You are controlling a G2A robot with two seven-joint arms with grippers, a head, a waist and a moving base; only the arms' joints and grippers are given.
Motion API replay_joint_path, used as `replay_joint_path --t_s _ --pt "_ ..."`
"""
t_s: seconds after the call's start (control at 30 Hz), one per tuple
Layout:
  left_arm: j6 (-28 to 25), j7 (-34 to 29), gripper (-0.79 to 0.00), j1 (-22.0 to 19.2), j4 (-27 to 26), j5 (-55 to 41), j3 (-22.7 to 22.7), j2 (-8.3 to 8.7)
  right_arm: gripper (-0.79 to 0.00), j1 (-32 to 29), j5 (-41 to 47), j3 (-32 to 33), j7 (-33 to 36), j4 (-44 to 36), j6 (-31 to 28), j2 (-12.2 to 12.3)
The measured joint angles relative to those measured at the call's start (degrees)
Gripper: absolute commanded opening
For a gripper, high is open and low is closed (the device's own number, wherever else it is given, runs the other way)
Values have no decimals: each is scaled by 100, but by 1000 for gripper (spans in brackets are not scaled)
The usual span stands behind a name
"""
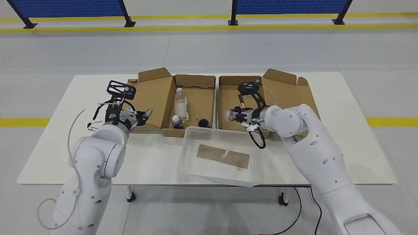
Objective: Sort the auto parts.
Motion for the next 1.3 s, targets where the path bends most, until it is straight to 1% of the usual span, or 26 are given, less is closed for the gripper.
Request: replay_joint_path --t_s 0.17,0.33,0.57,0.6,0.63,0.67,0.7,0.9,1.03,1.17,1.3 --pt "0 0 0 0 0 0 0 0 -785 593 -458 -415 69 933 100 -128" --pt "0 0 0 0 0 0 0 0 -785 1071 -828 -932 131 1789 239 -326" --pt "0 0 0 0 0 0 0 0 -785 1451 -770 -1407 0 2633 218 -636" --pt "0 0 0 0 0 0 0 0 -674 1493 -722 -1458 -32 2754 181 -686" --pt "0 0 0 0 0 0 0 0 -514 1524 -690 -1496 -44 2842 141 -721" --pt "0 0 0 0 0 0 0 0 -68 1558 -676 -1539 -42 2930 107 -757" --pt "0 0 0 0 0 0 0 0 0 1605 -663 -1590 -44 3041 74 -803" --pt "0 0 0 0 0 0 0 0 0 1786 -477 -1719 -185 3512 -185 -994" --pt "0 0 0 0 0 0 0 0 0 1866 -384 -1728 -356 3689 -337 -1071" --pt "0 0 0 0 0 0 0 0 0 1913 -302 -1615 -626 3690 -487 -1061" --pt "0 0 0 0 0 0 0 0 0 1875 -252 -1341 -995 3414 -605 -936"
